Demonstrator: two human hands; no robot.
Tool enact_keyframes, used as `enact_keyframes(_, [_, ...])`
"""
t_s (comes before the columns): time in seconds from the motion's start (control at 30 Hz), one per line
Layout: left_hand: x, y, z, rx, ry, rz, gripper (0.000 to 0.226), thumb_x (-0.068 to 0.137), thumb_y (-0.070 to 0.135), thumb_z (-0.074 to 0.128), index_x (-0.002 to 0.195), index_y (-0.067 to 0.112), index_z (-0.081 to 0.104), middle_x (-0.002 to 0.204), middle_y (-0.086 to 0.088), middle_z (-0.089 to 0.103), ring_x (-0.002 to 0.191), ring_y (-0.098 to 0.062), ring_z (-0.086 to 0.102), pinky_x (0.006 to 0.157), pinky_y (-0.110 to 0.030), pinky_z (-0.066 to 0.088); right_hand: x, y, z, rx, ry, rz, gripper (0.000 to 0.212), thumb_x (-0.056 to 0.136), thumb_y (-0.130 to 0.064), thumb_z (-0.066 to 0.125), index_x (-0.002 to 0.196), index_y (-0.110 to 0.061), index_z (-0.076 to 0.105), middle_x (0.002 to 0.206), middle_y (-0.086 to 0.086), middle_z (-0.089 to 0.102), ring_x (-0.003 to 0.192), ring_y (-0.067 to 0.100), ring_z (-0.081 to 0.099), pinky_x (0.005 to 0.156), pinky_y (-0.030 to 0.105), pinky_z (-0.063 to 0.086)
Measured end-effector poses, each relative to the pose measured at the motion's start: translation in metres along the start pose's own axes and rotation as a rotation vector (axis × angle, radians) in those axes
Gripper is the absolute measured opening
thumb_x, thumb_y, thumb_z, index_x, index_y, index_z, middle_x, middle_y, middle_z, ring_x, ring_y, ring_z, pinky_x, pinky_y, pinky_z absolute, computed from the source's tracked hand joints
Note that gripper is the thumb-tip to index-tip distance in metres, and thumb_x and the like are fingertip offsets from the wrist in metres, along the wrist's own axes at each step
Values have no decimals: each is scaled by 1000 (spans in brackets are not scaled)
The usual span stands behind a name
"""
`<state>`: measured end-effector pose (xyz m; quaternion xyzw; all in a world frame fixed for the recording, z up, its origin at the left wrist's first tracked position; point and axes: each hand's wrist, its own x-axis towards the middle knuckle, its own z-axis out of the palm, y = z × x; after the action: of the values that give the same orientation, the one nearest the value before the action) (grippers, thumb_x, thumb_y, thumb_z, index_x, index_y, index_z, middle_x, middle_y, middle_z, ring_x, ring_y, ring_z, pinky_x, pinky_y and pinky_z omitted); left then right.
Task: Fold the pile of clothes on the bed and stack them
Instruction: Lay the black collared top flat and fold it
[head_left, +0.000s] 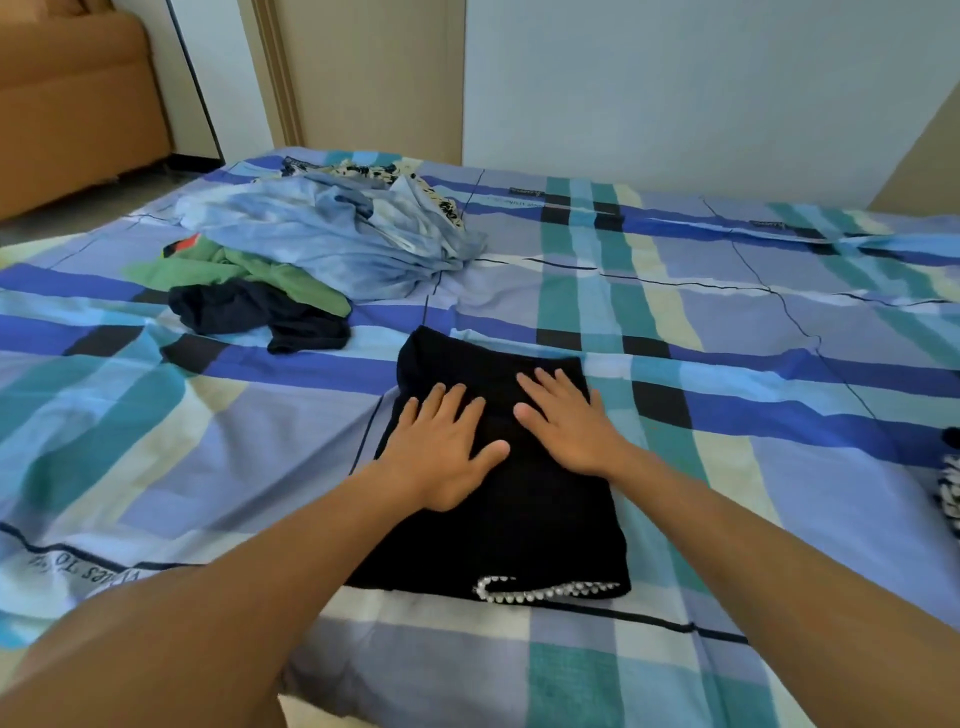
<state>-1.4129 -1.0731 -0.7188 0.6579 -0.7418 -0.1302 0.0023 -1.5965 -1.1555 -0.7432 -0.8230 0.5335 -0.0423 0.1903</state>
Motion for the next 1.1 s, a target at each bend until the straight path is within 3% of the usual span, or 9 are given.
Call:
enact_keyframes(0.23, [56,-33,4,-7,37,6,78,99,64,25,160,21,4,168,1,-4,154,-15,-11,123,-55,-5,-50,-6,3,186,32,169,72,101,-57,40,160,-33,7,168,5,-6,155,24,0,125,44,9])
enact_keyframes(0.43, [83,-38,-6,148,365,80,65,96,59,42,146,17,42,160,-6,26,150,-28,13,122,-56,-3,-116,-31,-13,455,49,200,89,90,-46,68,156,-46,9,155,-2,33,141,17,38,110,33,34])
enact_keyframes(0.5, [94,-39,-11,153,378,114,67,97,59,40,147,16,39,160,-8,29,153,-26,13,122,-56,-7,-128,-33,-12,595,29,207,89,86,-42,74,153,-53,17,152,-11,37,139,10,39,111,31,36])
enact_keyframes(0.6, [105,-37,-21,84,215,178,73,97,62,37,154,17,29,153,-9,44,145,-26,34,124,-49,7,-131,-30,-10,773,-32,218,88,82,-24,81,147,-56,31,147,-20,40,129,1,45,106,23,41])
enact_keyframes(0.67, [106,-36,-28,97,135,164,72,94,65,42,148,18,40,145,-7,53,132,-27,49,117,-46,25,-129,-26,-15,862,-93,229,89,79,-8,81,142,-55,41,144,-17,45,120,2,55,98,21,50])
enact_keyframes(0.8, [101,-36,-48,78,-29,7,73,82,73,58,124,13,56,125,-9,61,107,-28,58,99,-43,45,-128,2,-60,953,-213,224,90,73,6,76,137,-52,50,138,-1,56,112,22,67,93,36,57])
enact_keyframes(0.87, [94,-35,-60,-8,-189,-105,84,77,73,65,132,11,53,135,-9,56,114,-28,56,102,-42,45,-122,28,-92,988,-193,285,87,76,11,70,141,-43,49,137,4,58,110,27,69,85,35,59])
enact_keyframes(1.0, [83,-29,-64,-416,-372,-225,90,72,63,77,140,12,48,140,-8,53,120,-27,56,97,-35,47,-112,73,-114,1091,231,488,79,78,-2,76,145,-31,45,133,13,60,110,28,64,84,35,54])
enact_keyframes(1.1, [80,-21,-51,-541,-328,-254,83,76,56,77,140,14,47,136,-7,54,114,-24,57,86,-29,46,-115,82,-84,1116,245,554,119,56,-32,93,155,-32,26,148,10,49,124,31,57,100,44,48])
